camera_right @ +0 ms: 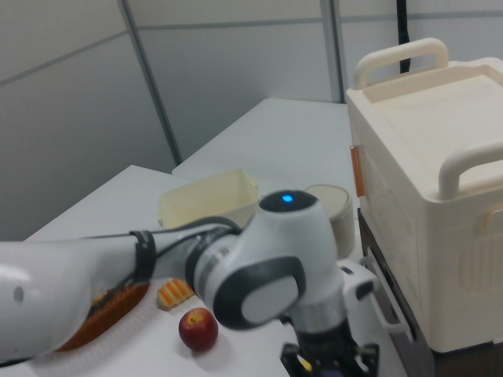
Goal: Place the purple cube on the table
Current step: 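Carry the purple cube off the plate and set it beside the yellow cube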
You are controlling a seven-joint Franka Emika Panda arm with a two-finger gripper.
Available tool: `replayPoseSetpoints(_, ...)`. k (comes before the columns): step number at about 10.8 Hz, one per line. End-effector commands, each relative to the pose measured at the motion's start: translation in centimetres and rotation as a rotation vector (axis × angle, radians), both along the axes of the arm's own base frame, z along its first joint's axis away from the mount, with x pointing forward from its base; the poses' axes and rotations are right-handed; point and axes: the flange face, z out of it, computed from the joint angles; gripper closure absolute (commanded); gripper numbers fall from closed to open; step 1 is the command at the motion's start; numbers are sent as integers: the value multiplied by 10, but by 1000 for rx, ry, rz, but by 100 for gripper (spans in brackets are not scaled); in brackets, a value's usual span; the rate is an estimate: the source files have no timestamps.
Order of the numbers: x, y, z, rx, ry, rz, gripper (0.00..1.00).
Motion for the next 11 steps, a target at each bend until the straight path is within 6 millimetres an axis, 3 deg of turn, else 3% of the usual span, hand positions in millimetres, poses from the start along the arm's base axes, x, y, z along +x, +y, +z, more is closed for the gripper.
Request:
replayPoseSetpoints(1,17,57,41,6,20,-46,48)
replayPoseSetpoints(3,37,117,43,6,14,-80,45)
replayPoseSetpoints(5,51,167,39,1,-5,-117,28)
replayPoseSetpoints(6,55,187,39,-1,-12,-124,10)
replayPoseSetpoints(7,58,204,41,-4,-23,-139,0)
replayPoseSetpoints(9,65,242,58,-8,-44,-171,0)
replayPoseSetpoints(11,64,281,88,-26,-41,-260,0)
